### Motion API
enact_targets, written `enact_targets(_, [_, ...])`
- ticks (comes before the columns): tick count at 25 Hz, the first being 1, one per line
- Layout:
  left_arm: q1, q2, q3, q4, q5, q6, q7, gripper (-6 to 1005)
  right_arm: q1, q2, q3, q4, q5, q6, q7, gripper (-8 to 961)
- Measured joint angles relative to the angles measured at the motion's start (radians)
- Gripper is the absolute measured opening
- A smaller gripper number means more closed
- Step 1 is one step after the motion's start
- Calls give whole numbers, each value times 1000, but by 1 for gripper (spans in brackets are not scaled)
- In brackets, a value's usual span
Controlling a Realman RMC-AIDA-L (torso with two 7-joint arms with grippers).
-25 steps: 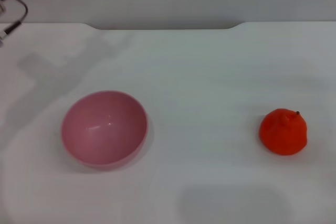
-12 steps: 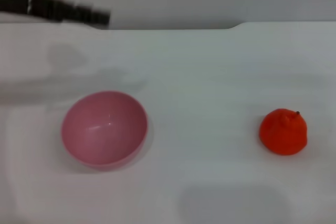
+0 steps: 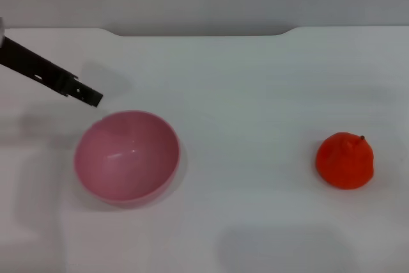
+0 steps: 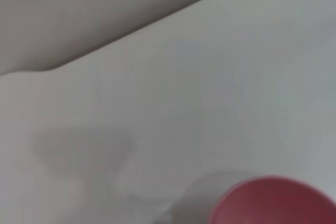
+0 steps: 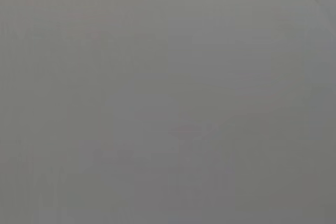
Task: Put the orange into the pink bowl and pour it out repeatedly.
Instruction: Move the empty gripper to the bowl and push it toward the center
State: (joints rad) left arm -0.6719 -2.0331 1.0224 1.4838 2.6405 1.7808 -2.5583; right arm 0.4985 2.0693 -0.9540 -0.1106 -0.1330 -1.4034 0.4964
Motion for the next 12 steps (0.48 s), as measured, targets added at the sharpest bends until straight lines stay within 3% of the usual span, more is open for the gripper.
enact_targets(3, [-6, -14, 21, -3, 36, -16, 4, 755, -1, 0, 0, 0, -5, 0, 3, 566])
enact_targets(12, [-2, -16, 41, -134, 44, -112, 13, 754, -7, 3, 0, 0, -9, 0, 6, 565])
